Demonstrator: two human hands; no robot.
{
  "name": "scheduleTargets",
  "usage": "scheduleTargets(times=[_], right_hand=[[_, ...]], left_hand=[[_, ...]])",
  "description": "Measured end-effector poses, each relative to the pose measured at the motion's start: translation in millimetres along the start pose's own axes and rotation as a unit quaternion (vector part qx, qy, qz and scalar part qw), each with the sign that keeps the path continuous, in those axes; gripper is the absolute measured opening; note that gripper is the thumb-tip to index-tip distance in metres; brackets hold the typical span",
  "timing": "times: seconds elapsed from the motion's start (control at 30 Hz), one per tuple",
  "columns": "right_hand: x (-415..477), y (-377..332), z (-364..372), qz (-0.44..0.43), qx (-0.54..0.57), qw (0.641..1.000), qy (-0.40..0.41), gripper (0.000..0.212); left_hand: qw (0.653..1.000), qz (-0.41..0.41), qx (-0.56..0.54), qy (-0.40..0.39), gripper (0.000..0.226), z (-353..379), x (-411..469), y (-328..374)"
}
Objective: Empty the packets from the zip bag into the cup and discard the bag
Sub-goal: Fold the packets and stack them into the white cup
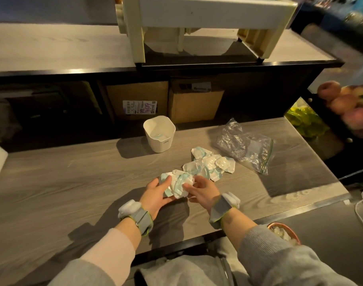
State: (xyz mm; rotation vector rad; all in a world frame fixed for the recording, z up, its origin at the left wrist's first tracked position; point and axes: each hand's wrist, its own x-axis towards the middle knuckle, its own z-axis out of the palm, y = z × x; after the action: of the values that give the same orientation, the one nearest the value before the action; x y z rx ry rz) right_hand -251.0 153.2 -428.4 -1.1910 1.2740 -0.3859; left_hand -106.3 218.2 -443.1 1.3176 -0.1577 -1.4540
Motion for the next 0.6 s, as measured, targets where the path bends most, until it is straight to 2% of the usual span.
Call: scheduleTargets(times=[0.07, 0.17, 0.27, 0.33, 0.4, 0.5, 0.6], right_hand=[[2.9, 1.6, 3.1, -0.001, 0.003, 1.000, 0.012, 0.029], [6.9, 4.7, 5.4, -0.014, -0.036, 0.999, 0.008, 0.038], [15.0, 5.5, 5.2, -0.022, -0.071, 0.997, 0.031, 0.029], [26.1, 7.3, 1.3, -0.047, -0.169, 0.980, 0.089, 0.023], [36.4, 9.2, -4.5, -0.055, -0.281, 0.952, 0.111, 0.026], [47.2, 16.3, -8.6, -0.040, -0.340, 0.936, 0.081, 0.043], [52.9, 23.8, -5.8, -0.050, -0.369, 0.926, 0.063, 0.046]], left_hand=[[0.999, 0.018, 0.020, -0.027, 0.037, -2.8, -0.3, -3.3], [0.995, 0.042, 0.085, -0.018, 0.049, -8.4, 3.5, -9.8], [0.994, 0.054, 0.092, 0.009, 0.053, -13.2, 9.2, -12.5], [0.996, 0.052, 0.066, 0.036, 0.052, -15.5, 13.1, -12.1], [0.994, 0.055, 0.060, 0.069, 0.049, -17.7, 16.7, -10.6], [0.988, 0.070, 0.074, 0.114, 0.040, -20.5, 21.4, -8.3], [0.984, 0.075, 0.081, 0.138, 0.037, -20.1, 22.8, -8.6]])
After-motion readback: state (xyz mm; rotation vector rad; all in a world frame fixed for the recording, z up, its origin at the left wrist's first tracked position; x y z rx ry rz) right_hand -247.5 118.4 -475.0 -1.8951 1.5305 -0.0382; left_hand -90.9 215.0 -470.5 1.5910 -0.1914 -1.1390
